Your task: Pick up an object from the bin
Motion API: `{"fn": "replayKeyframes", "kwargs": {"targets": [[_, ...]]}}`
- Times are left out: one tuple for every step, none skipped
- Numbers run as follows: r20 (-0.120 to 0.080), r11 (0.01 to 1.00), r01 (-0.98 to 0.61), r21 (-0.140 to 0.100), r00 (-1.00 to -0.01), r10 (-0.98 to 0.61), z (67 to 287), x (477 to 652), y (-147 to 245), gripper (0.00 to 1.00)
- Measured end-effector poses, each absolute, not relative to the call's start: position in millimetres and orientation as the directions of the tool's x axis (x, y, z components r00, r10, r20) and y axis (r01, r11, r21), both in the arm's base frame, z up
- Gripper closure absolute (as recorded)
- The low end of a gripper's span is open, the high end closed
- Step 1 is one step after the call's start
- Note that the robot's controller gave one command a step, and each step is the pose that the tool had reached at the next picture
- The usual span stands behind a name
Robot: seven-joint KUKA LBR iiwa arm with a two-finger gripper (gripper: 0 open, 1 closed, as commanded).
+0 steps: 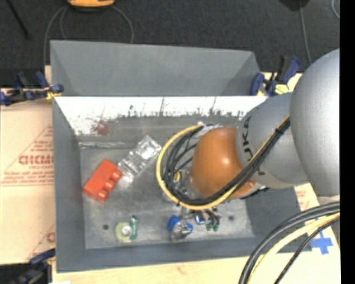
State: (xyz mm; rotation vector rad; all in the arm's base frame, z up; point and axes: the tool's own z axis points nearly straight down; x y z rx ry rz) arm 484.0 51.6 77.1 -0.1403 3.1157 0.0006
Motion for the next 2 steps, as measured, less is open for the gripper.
{"fn": "replayKeyframes", "kwargs": {"targets": [[0.006, 0.996, -0.093, 0.0, -0.996, -0.093, 78.3, 478.4, 51.9, 1.0], [-0.004, 0.993, -0.117, -0.002, -0.993, -0.117, 91.5, 477.8, 49.7, 1.0]]}}
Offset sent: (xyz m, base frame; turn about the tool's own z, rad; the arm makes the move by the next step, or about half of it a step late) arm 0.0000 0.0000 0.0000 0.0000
